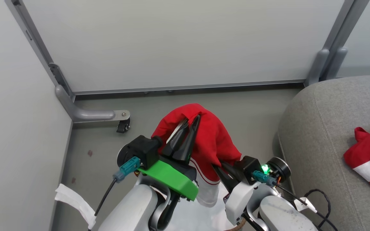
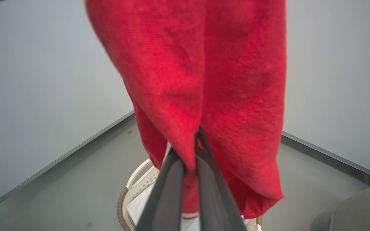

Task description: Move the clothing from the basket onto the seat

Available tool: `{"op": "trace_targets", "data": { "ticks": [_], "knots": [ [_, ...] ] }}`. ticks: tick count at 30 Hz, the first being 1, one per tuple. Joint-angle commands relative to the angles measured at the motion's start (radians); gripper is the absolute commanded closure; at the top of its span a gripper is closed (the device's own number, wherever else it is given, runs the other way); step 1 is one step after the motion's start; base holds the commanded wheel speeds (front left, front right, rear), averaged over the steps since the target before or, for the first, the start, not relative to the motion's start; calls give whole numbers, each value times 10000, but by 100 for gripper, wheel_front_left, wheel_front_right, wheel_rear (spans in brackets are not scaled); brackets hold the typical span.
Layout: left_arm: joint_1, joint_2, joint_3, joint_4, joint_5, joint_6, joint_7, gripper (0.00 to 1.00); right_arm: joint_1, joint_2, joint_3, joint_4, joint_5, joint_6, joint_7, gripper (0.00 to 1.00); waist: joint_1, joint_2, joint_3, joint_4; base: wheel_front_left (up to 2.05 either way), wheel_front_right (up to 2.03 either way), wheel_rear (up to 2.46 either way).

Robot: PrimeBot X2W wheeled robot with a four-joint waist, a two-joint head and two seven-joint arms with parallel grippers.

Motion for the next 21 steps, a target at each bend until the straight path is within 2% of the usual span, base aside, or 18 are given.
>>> {"op": "trace_targets", "data": {
  "ticks": [1,3,4,5,13,21],
  "knots": [
    [121,2,67,40,9,24,-35,100,156,-43,-78,-114,105,-11,-20,100,1,0,-26,-85,0,0,0],
    [180,4,179,44,54,59,-35,100,180,-41,-174,-202,140,-11,-20,100,1,0,0,-160,0,0,0],
    [211,4,241,76,58,109,-35,82,190,-40,-213,-248,153,-11,-20,100,1,0,11,-191,0,0,0],
    [290,11,280,212,-42,157,-34,0,202,-37,-260,-354,180,-11,-20,100,1,0,27,-232,0,0,0],
    [550,195,995,640,254,190,-23,0,578,-43,-1043,-1711,545,-11,-21,100,1,0,200,-936,0,0,0],
    [1000,190,1800,842,722,-32,-23,0,1190,-38,-1774,-3018,713,-11,-20,100,1,0,348,-2284,0,0,0]
  ]
}}
